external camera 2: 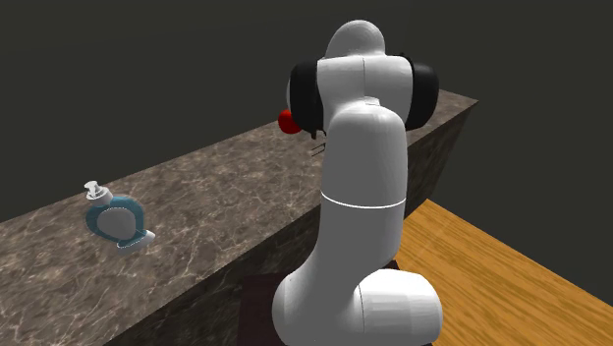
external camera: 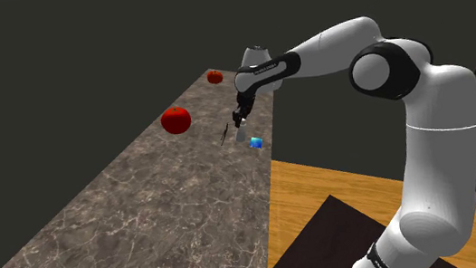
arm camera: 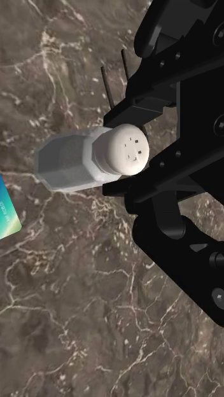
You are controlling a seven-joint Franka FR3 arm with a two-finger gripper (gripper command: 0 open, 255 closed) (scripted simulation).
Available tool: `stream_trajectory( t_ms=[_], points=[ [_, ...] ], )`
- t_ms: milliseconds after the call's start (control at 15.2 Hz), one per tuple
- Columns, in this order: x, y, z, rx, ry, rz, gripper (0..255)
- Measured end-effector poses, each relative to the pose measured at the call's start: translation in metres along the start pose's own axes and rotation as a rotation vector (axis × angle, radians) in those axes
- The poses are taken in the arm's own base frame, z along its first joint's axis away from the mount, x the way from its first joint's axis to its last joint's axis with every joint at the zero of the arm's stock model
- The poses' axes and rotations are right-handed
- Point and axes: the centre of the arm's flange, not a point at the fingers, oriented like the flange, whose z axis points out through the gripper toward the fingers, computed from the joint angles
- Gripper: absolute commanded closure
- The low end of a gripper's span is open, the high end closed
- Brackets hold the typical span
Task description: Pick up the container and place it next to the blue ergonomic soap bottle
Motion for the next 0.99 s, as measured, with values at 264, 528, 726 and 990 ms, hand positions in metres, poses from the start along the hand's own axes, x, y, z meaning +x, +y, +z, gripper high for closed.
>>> stream_trajectory(
  t_ms=[264, 528, 726, 990],
  points=[
    [0.003, 0.001, -0.019, 0.0, 0.0, 0.0, 255],
    [0.008, 0.003, -0.04, 0.0, 0.0, 0.0, 255],
    [0.008, 0.005, -0.053, 0.0, 0.0, 0.0, 255],
    [0.013, 0.006, -0.073, 0.0, 0.0, 0.0, 255]
  ],
)
